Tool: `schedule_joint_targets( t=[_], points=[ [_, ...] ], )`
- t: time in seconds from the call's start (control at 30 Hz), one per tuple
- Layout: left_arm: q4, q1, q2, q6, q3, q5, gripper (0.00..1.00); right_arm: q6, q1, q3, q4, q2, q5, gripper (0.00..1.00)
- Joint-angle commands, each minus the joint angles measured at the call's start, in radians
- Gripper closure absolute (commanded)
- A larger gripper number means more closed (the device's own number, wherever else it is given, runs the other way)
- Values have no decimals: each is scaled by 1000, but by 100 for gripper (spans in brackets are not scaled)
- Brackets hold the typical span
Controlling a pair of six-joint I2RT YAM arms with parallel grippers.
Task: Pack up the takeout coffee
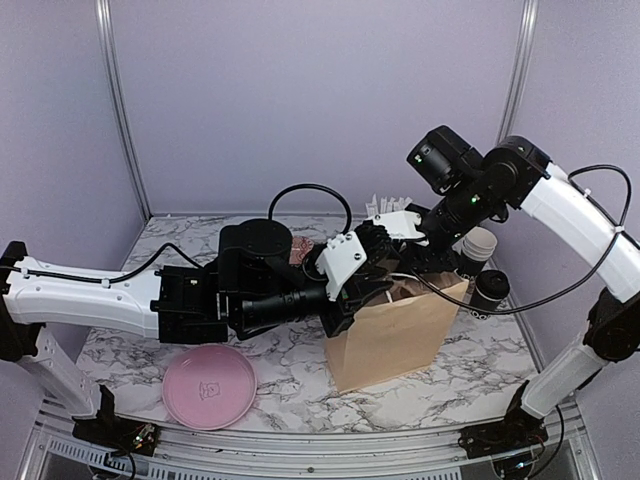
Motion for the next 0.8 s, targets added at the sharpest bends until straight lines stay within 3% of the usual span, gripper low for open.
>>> schedule_joint_targets(
  t=[0.0, 0.27, 0.77],
  points=[
    [40, -2, -1, -24, 21, 67, 83, 15, -14, -1, -4, -6, 19, 74],
    [40, -3, 1, -48, 14, 87, 100, 7, -15, -21, -6, -10, 28, 75],
    [-36, -3, -134, 18, -54, -74, 100, 3, -16, -93, -7, -55, 48, 76]
  ],
)
